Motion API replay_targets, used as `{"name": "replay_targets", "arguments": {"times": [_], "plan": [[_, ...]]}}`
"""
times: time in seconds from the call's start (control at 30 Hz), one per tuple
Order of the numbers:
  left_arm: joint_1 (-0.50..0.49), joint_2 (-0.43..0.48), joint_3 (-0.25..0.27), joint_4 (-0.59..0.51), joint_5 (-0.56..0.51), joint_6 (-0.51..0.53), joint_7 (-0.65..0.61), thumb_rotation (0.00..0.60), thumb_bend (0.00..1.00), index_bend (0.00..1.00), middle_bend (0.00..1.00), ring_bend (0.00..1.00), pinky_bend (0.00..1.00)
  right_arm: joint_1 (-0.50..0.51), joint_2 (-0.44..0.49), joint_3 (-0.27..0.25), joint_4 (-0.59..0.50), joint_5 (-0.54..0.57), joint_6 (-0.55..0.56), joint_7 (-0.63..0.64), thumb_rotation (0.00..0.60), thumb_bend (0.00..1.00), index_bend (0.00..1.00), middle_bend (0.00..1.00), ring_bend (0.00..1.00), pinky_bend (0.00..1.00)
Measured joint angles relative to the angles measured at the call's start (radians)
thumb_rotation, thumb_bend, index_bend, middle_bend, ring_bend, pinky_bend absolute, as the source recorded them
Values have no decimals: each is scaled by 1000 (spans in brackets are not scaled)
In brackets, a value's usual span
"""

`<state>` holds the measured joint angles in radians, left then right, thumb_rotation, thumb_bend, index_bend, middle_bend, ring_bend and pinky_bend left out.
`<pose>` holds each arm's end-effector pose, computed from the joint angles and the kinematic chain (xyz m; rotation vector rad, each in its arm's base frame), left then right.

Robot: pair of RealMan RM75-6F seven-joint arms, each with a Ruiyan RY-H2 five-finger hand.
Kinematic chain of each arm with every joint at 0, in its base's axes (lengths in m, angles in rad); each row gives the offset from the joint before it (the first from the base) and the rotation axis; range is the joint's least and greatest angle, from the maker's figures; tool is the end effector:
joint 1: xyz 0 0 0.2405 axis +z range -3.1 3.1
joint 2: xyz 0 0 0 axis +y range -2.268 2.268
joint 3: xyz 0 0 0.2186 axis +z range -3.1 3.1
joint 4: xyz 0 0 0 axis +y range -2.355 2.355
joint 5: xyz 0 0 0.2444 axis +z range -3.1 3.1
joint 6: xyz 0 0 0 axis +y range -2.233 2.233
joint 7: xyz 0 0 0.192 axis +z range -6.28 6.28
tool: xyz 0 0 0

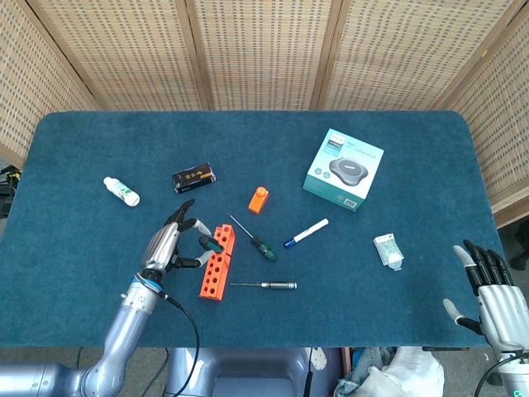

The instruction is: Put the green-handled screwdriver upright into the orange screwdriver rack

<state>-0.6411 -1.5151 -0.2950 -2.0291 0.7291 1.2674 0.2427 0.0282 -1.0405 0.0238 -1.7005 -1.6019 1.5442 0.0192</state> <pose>-0.0513 0.3041 -0.0288 -1.3300 -1.6752 -1.2122 -0.2724 -0.2054 0.1230 1.4133 -0.8962 0.9617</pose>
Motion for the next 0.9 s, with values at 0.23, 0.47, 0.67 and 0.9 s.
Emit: {"name": "replay_targets", "arguments": {"times": [0.23,0.47,0.67,0.9], "plan": [[-1,-2,4,15,-2,-18,-1,600,365,571,1,0,0,-1,1,1,1,1,2,4,600,258,0,0,0,0],[-4,-1,8,21,8,-44,-7,600,366,423,0,0,0,-1,2,1,1,1,4,7,600,258,0,0,0,0],[-2,2,10,22,21,-51,-19,600,366,343,0,0,0,-2,3,1,2,1,4,11,600,258,0,0,0,0],[7,18,2,13,33,-52,-40,600,365,335,0,0,0,-1,2,1,2,1,3,8,600,257,0,0,0,0]]}}
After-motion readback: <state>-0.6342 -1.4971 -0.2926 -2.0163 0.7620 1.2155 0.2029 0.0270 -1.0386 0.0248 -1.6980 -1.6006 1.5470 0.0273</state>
